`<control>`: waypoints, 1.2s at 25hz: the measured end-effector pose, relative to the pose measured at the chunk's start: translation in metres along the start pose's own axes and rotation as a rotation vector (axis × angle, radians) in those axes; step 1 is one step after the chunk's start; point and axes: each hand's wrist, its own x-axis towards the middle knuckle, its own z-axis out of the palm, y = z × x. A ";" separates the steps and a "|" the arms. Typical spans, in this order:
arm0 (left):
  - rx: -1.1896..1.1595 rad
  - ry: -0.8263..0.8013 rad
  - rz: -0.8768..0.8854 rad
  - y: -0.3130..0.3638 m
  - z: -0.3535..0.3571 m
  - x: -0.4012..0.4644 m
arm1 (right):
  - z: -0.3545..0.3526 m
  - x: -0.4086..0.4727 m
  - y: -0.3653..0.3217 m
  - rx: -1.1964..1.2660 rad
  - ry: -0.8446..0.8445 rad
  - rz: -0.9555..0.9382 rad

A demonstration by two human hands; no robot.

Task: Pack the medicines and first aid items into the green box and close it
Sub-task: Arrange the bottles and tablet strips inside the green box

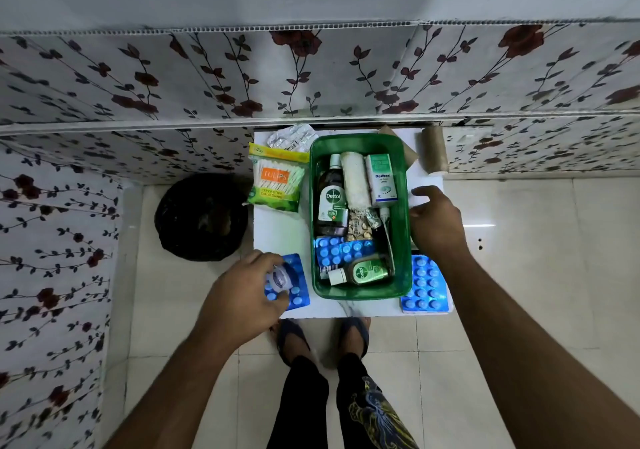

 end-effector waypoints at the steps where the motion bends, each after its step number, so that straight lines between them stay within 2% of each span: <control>1: -0.068 0.076 -0.002 0.009 -0.012 -0.001 | 0.000 0.001 0.002 0.018 -0.002 0.020; 3: -0.167 0.229 0.059 0.034 -0.032 0.000 | 0.001 0.003 0.001 0.045 -0.018 0.038; 5: -0.165 0.230 0.169 0.072 -0.035 0.011 | -0.001 0.004 0.002 0.132 -0.026 0.081; 7: -0.053 0.080 0.230 0.103 -0.017 0.029 | -0.006 0.003 0.008 0.204 -0.034 0.130; 10: 0.127 -0.174 0.220 0.122 0.024 0.055 | -0.019 -0.002 0.021 0.350 -0.058 0.218; 13: 0.134 -0.286 0.199 0.122 0.048 0.062 | -0.034 -0.015 0.028 0.471 -0.069 0.285; 16: 0.050 -0.322 0.202 0.118 0.041 0.059 | -0.048 -0.036 0.021 0.513 -0.018 0.282; 18: -0.178 -0.238 0.145 0.113 0.015 0.054 | -0.057 -0.057 0.004 0.544 0.048 0.220; 20: -0.406 -0.007 0.050 0.099 -0.017 0.050 | -0.060 -0.081 -0.017 0.543 0.054 0.121; 22: -0.486 0.237 -0.060 0.071 -0.039 0.044 | -0.047 -0.102 -0.037 0.499 -0.052 0.049; 23: -0.467 0.296 -0.114 0.055 -0.044 0.042 | -0.035 -0.107 -0.044 0.415 -0.120 0.028; 26: -0.391 0.251 -0.243 0.011 -0.031 0.035 | 0.012 -0.107 -0.058 0.028 -0.240 -0.060; 30: -0.380 0.164 -0.265 -0.019 -0.005 0.028 | 0.047 -0.095 -0.062 -0.196 -0.259 -0.101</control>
